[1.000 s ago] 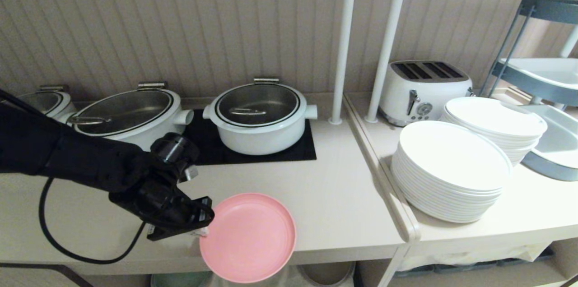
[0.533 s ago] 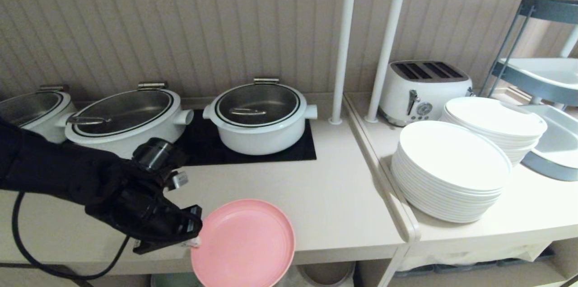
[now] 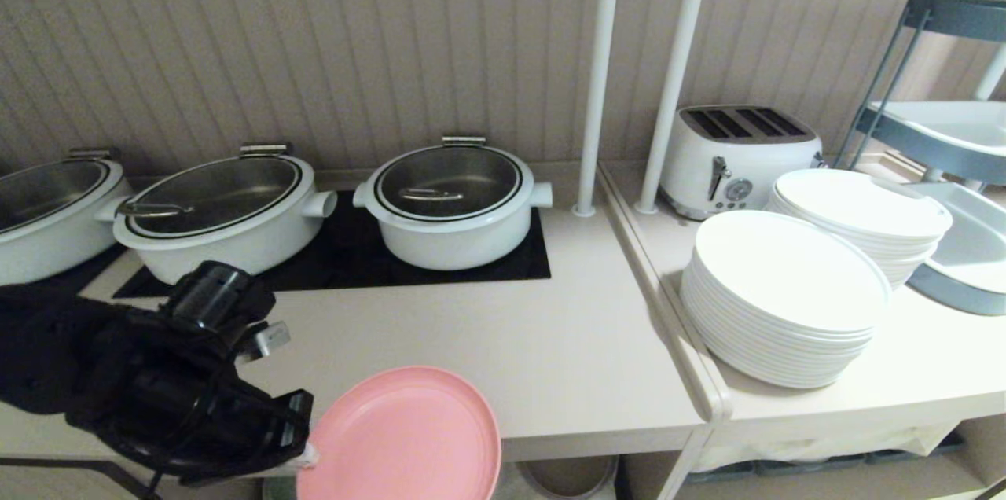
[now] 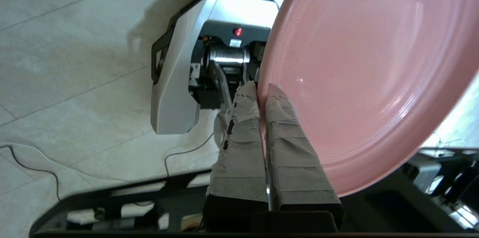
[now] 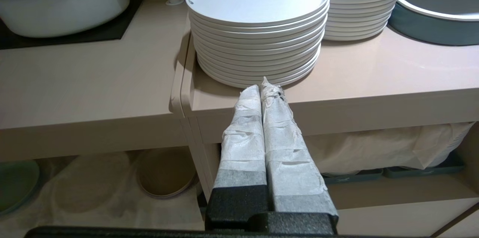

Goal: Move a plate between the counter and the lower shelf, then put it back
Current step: Put the plate in the cupboard

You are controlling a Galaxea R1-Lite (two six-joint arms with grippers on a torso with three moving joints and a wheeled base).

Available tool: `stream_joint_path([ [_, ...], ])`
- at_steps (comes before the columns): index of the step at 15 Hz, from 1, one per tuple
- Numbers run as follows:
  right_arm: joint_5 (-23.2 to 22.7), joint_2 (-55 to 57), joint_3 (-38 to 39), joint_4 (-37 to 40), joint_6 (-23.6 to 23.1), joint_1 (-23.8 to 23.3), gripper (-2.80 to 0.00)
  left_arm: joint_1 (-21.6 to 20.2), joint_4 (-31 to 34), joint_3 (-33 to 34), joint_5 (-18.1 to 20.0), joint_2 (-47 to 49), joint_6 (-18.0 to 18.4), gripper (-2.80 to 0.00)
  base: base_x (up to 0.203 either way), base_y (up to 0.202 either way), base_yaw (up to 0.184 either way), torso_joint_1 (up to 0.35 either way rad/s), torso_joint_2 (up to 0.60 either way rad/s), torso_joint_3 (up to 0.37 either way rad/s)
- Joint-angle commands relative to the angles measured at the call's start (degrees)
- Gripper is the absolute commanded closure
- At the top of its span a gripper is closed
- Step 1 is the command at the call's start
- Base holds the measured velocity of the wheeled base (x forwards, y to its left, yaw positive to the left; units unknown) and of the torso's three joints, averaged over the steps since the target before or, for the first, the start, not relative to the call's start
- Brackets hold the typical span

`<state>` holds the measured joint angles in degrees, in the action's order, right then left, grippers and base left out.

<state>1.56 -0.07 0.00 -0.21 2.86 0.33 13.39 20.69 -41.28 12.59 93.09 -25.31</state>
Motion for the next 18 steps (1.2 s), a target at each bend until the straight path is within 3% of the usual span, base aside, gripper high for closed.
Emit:
stream_joint_path([
  [1, 0.0, 0.1, 0.0, -0.1, 0.0, 0.0, 0.0, 0.0, 0.1, 3.8, 0.0, -5.4, 0.0, 0.0, 0.0, 0.0, 0.0, 0.0, 0.0, 0.0],
  [7, 0.0, 0.1, 0.0, -0.1, 0.0, 0.0, 0.0, 0.0, 1.3, 10.1, 0.1, -13.1, 2.8, 0.0, 0.0, 0.0, 0.0, 0.0, 0.0, 0.0],
  [18, 0.0, 0.1, 0.0, -0.1, 0.0, 0.0, 0.0, 0.0, 6.5, 15.0, 1.2, -22.2, 2.8, 0.0, 0.0, 0.0, 0.0, 0.0, 0.0, 0.0],
])
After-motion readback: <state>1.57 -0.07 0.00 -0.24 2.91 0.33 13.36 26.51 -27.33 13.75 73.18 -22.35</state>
